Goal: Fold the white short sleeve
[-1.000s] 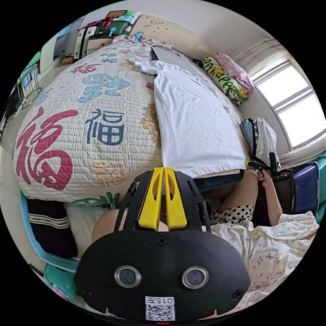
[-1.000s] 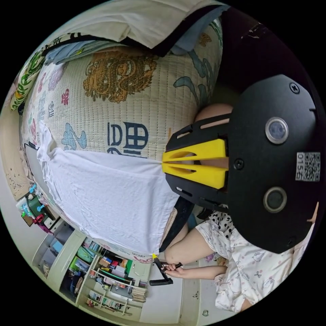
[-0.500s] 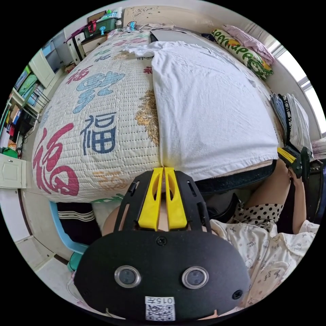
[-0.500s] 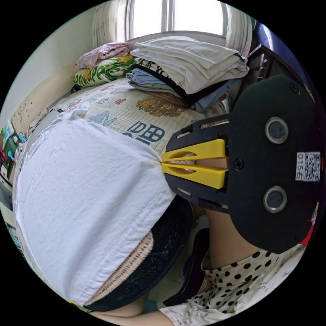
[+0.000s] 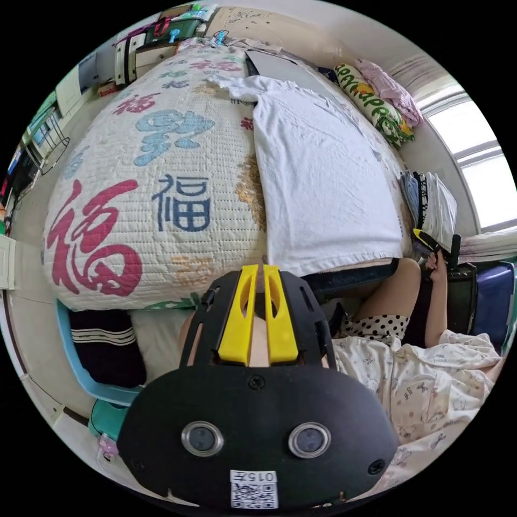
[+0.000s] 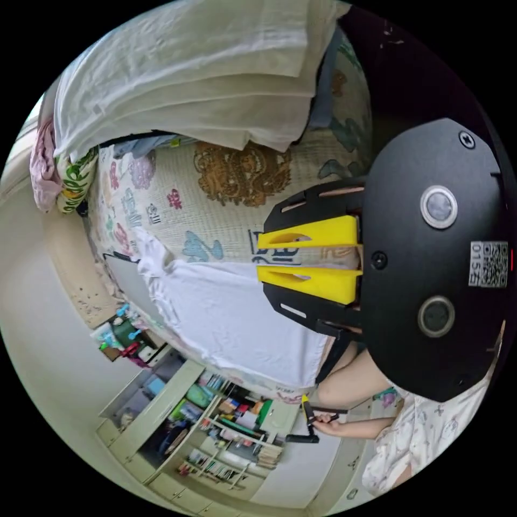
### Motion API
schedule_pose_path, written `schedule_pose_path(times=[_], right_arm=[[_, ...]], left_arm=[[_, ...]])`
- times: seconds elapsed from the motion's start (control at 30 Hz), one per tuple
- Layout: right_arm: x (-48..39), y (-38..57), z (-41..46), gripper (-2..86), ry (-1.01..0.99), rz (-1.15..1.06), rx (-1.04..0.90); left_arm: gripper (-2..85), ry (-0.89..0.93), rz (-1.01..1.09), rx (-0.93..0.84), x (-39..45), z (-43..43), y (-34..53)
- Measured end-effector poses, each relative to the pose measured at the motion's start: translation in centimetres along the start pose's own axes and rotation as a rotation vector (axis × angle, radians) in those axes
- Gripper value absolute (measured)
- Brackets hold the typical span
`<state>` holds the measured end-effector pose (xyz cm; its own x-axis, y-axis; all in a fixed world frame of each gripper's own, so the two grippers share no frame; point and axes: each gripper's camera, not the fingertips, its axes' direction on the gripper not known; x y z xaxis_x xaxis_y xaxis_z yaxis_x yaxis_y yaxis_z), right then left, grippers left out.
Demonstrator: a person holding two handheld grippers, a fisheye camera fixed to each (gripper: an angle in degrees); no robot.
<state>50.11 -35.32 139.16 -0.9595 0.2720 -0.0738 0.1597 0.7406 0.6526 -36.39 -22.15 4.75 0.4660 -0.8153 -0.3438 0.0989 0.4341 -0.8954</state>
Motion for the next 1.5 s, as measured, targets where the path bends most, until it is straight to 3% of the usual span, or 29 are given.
schedule_pose_path(times=[0.17,0.37,0.53,0.63,0.9,0.97,1.1,1.23,1.37,1.5], right_arm=[[5.1,-15.9,-6.8,8.4,-0.340,0.117,0.201],[14.1,-35.5,-1.3,11.1,-0.605,0.412,0.144],[20.2,-42.8,-2.1,7.1,-0.703,0.482,0.214],[21.5,-44.6,-4.6,2.3,-0.651,0.444,0.276],[23.8,-49.3,-9.6,-0.1,-0.653,0.430,0.297],[24.2,-50.1,-10.4,-0.4,-0.646,0.430,0.299],[24.8,-50.8,-11.0,-0.6,-0.650,0.433,0.300],[25.2,-50.6,-10.6,-0.4,-0.650,0.440,0.306],[25.3,-49.3,-10.0,0.0,-0.635,0.450,0.321],[24.2,-48.6,-11.3,0.2,-0.553,0.344,0.384]], left_arm=[[2.6,-0.023,0.022,0.202,3.7,-8.6,-7.3],[3.1,0.024,0.306,0.216,18.4,-9.0,-27.3],[6.2,0.091,0.534,0.166,33.2,-3.5,-46.7],[7.3,0.164,0.633,0.141,45.5,2.9,-62.3],[7.3,0.278,0.548,0.018,70.3,22.1,-90.5],[7.8,0.301,0.513,0.020,73.9,25.2,-94.1],[8.4,0.010,0.552,-0.004,81.6,30.8,-98.8],[3.3,-0.121,0.590,0.011,84.2,32.9,-100.2],[0.4,-0.030,0.547,0.040,82.9,30.5,-101.6],[-0.2,0.064,0.538,0.250,78.0,19.4,-100.5]])
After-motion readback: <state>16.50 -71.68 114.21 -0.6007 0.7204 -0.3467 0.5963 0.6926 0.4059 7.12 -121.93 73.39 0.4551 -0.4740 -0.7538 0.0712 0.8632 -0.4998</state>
